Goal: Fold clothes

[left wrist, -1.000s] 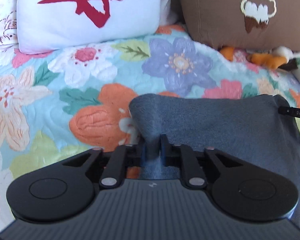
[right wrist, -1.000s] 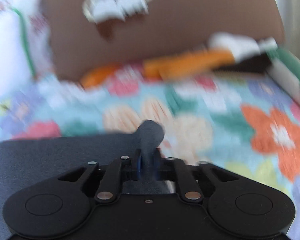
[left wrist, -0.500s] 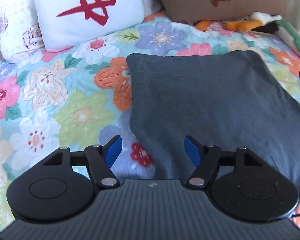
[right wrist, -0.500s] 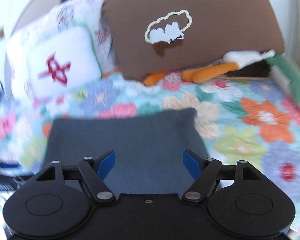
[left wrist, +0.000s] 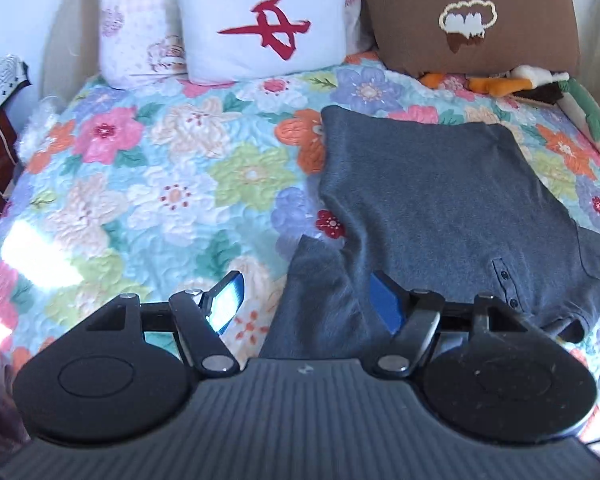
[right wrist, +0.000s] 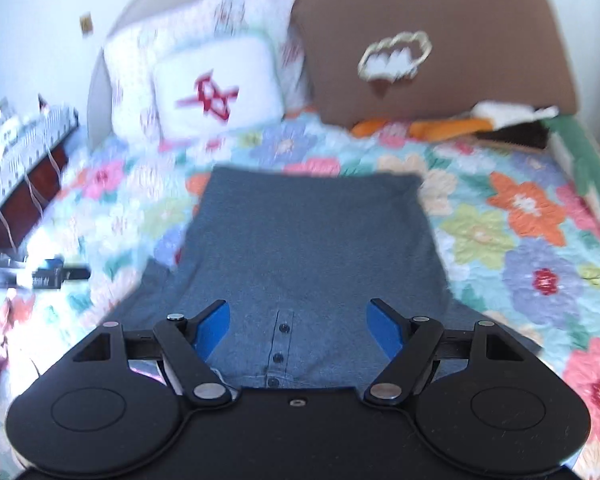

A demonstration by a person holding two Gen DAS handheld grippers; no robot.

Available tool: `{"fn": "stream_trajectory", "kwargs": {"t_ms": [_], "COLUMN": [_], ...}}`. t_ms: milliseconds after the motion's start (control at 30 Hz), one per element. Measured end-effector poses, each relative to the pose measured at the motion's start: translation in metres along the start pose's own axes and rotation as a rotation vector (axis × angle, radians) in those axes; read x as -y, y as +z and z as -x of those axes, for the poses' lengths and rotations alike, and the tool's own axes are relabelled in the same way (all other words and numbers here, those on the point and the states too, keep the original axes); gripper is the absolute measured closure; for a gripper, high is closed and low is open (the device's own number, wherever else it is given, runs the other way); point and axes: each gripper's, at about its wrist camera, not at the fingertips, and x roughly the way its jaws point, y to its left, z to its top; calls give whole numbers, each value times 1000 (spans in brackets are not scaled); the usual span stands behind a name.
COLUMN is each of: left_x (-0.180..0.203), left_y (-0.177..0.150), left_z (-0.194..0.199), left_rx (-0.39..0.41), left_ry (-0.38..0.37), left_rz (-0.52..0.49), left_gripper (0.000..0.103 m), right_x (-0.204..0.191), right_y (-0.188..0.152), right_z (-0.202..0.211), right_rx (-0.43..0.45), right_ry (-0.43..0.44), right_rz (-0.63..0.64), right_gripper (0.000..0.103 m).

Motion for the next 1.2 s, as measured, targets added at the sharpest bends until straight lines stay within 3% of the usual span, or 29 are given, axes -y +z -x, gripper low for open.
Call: {"fn": "stream_trajectory", "kwargs": {"t_ms": [100,233,333,500,667,833,967,1100,1200], "left_x": [-7,-8,-2,16,27,26,17,-1,-8], "left_y": [-15,-22,-29,-56,-82,-88,-83,-78,-74], "left_z": [23,39,40,0,-36,-54,-60,-67,-69], "left_rx": [9,-36,-50,-153,-226,-230,-209,-222,-204], "left_ry": [17,-47,-85,-72,-56,-18,-48,-54,18], "left_rz": [29,48,49,22,30,62,132,225,242], "left_gripper": [34,34,31,28,28,27,27,27,27], "right_x": [16,26,22,12,-26,-57,-80,-76,-76], "right_y": [-8,-21,-31,-53,-83,-74,-63,-73,-81], "right_z": [31,66,81,45,-39,-82,-113,-130,-146], "right_rx": [27,41,40,-19,-140,-101,-35,-11,-40], "right_ry": [10,7,-68,-146,-67,138,185,299,347], "right_rz": [-63,-99,-56,61,199,288,388,291,265], "right_gripper": [18,18,17,14,16,16,16,16,16]}}
